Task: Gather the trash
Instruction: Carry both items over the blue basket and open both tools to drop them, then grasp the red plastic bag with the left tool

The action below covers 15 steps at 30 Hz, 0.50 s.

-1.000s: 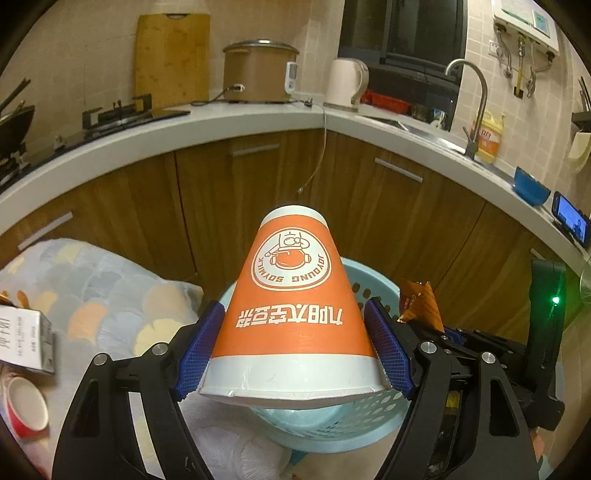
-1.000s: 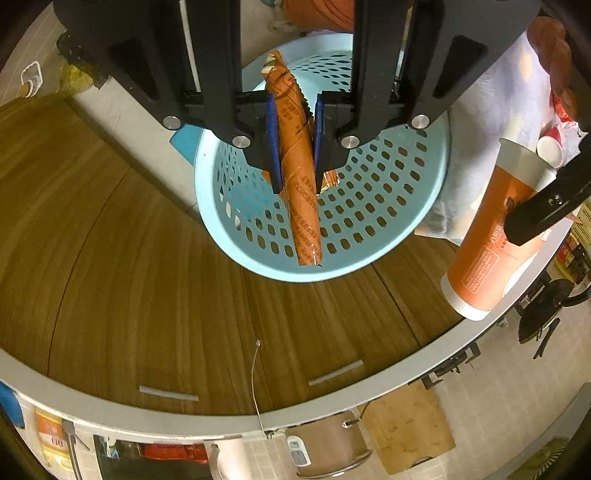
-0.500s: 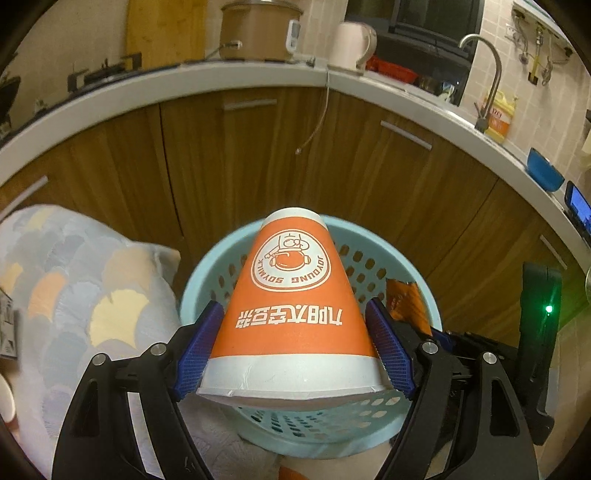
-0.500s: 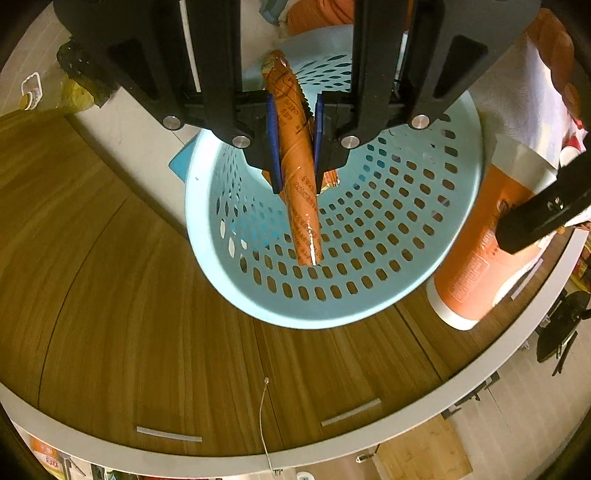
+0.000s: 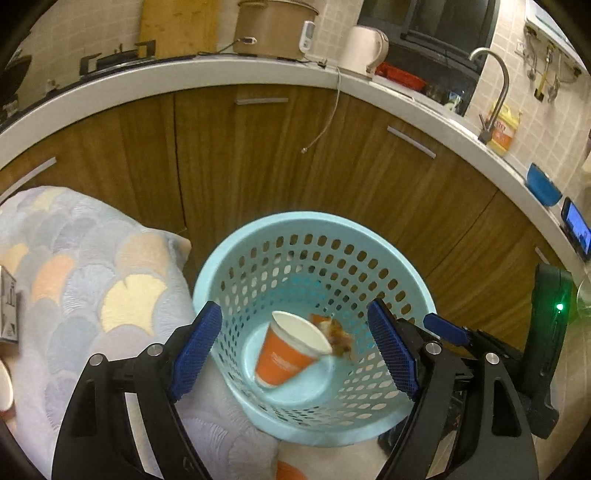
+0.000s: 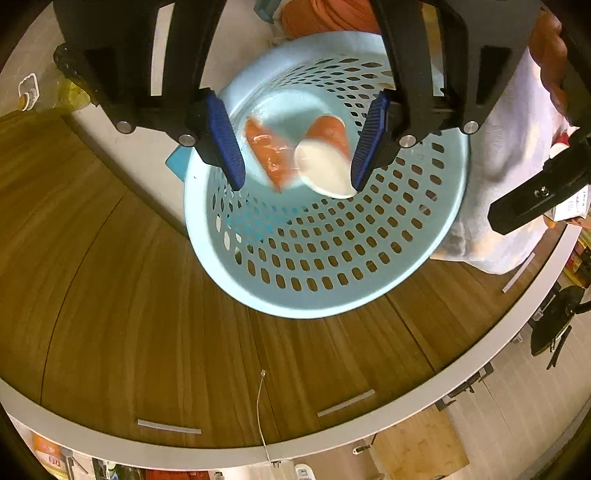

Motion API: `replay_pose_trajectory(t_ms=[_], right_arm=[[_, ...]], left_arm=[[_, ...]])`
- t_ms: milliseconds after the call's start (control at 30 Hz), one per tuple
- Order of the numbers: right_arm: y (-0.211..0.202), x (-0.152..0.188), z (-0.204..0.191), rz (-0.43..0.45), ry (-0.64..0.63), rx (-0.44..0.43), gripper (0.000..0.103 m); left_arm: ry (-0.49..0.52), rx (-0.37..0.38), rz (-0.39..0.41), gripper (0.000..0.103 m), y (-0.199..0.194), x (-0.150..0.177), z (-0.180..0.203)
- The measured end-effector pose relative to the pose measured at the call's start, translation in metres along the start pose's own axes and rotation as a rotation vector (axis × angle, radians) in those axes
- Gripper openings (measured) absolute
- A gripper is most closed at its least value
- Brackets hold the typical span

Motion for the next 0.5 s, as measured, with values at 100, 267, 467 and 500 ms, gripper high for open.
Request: replay_pose_trajectory(t_ms=[100,267,467,500], right_arm=[[-0.005,-0.001,-0.004,0.007,-0.006,-0.005,0.056],[-0.015,-0.001,-0.016,0.025,-0.030,-0.012,0.056],[-0.036,-0.005,-0.041,0.077,-0.097,-0.021,0.056],[-0.038,-0.006,-0.045,0.082,-0.102,-0.029,0.056]], left_arm=[[-0.012,0.003,0.016,0.079,-0.011,0.000,-0.004],[-0.036,-0.001,0.054,0.079,-0.033,0.000,-0.013],[-0.083,0.001,0.111,0.081,-0.074,-0.003,-0.027],[-0.084,-0.009,0.127,0.081,-0.083,-0.004,-0.032]])
Point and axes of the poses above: each gripper's, at about its wrist camera, not at the fingertips, and y roughly the way its jaws point, z to its right, x to its underside, the point moved 8 cm from there along y, roughly the way its jaws point, and after that the axes turned 4 degrees about -x, right-handed, at the moved point
